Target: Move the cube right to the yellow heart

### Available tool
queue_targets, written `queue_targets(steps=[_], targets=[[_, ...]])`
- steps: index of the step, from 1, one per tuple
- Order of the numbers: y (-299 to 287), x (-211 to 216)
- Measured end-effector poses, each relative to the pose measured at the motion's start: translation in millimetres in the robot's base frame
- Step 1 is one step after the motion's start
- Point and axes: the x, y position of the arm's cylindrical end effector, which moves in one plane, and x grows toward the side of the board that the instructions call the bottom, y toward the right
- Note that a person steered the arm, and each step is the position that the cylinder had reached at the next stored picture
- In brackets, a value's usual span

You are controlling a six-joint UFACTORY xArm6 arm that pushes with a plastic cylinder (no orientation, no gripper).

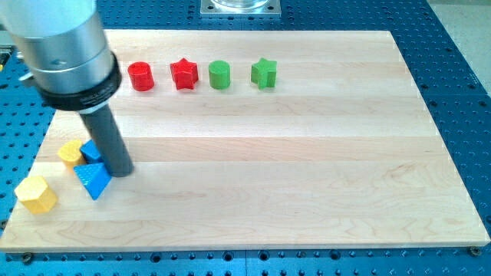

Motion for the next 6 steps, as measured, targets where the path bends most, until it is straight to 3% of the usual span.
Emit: queue_targets(steps=[1,3,5,6], targets=[[19.8,-30.6],[-19.7,-13.2],[16.5,-37.8],[-30.3,-40.5]])
